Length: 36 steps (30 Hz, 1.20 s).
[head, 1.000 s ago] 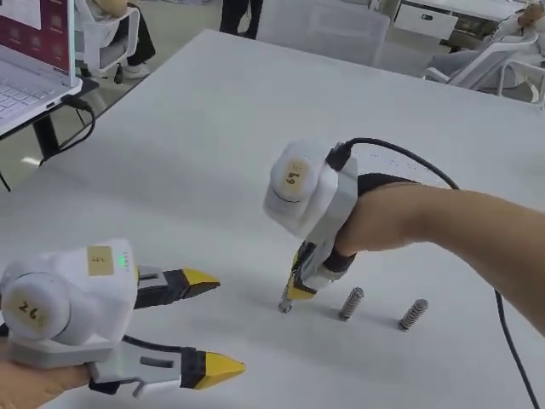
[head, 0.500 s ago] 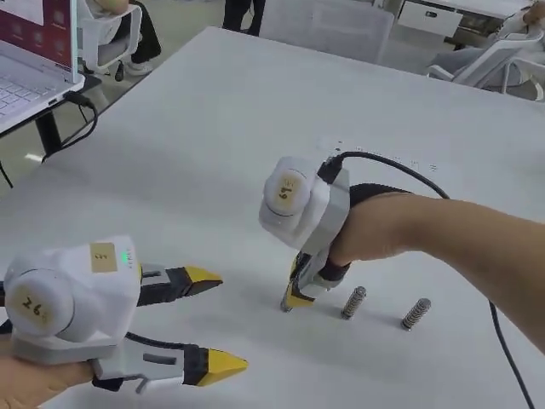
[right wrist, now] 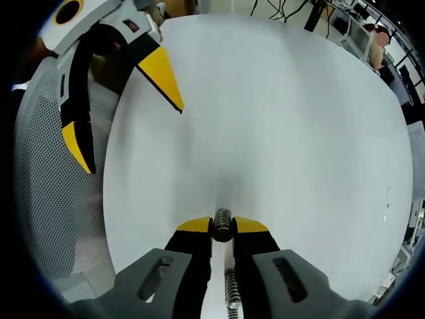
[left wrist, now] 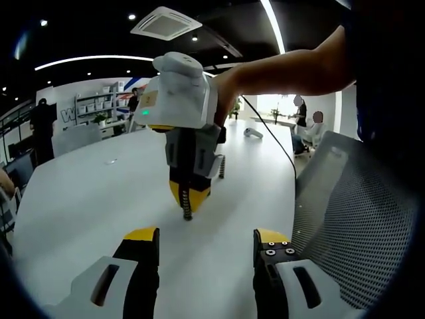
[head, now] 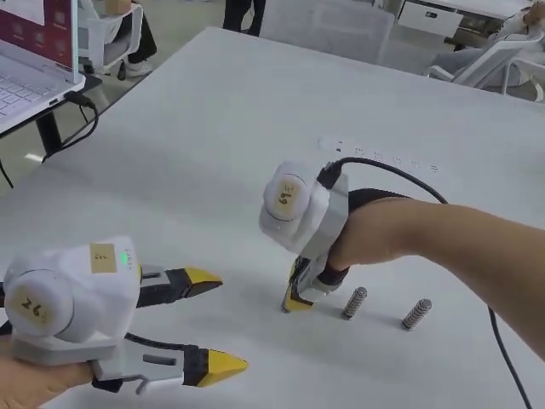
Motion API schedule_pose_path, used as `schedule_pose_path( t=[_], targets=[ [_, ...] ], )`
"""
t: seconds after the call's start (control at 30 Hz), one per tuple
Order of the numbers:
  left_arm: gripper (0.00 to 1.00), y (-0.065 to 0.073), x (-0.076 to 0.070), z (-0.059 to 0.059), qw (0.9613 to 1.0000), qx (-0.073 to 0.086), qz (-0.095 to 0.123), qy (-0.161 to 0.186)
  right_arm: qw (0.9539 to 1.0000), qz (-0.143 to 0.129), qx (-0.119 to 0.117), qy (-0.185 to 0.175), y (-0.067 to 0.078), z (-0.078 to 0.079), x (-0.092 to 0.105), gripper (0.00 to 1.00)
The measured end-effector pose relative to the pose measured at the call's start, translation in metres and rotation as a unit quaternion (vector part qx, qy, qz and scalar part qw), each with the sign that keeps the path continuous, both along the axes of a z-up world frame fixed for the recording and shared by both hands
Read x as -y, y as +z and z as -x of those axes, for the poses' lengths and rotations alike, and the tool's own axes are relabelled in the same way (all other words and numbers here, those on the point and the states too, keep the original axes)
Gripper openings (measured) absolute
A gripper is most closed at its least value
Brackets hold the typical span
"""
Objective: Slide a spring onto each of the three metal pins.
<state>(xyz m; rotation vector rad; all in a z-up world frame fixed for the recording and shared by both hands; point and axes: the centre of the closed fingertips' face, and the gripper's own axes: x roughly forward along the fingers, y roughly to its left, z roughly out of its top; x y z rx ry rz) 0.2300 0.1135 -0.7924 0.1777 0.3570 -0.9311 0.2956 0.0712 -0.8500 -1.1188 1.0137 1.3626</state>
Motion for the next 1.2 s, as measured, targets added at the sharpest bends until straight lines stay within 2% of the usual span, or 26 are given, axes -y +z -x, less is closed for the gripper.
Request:
schedule_pose_path(
  t=[0.33,0.77,1.2],
  targets=[
    [0.52,0.0,0.001,0.0,1.0,-0.001,-0.001,-0.002,0.9999,-0.008,-0.002,-0.006,0.001,-0.001,0.001,0.12],
    [0.53,0.0,0.004,0.001,1.0,-0.002,-0.004,-0.007,0.9993,-0.028,-0.007,-0.022,0.004,0.003,0.005,0.23],
    [0.54,0.002,0.002,0.0,0.9999,-0.003,-0.008,-0.008,0.9963,-0.073,0.009,-0.045,0.021,-0.002,0.008,0.31]
  ],
)
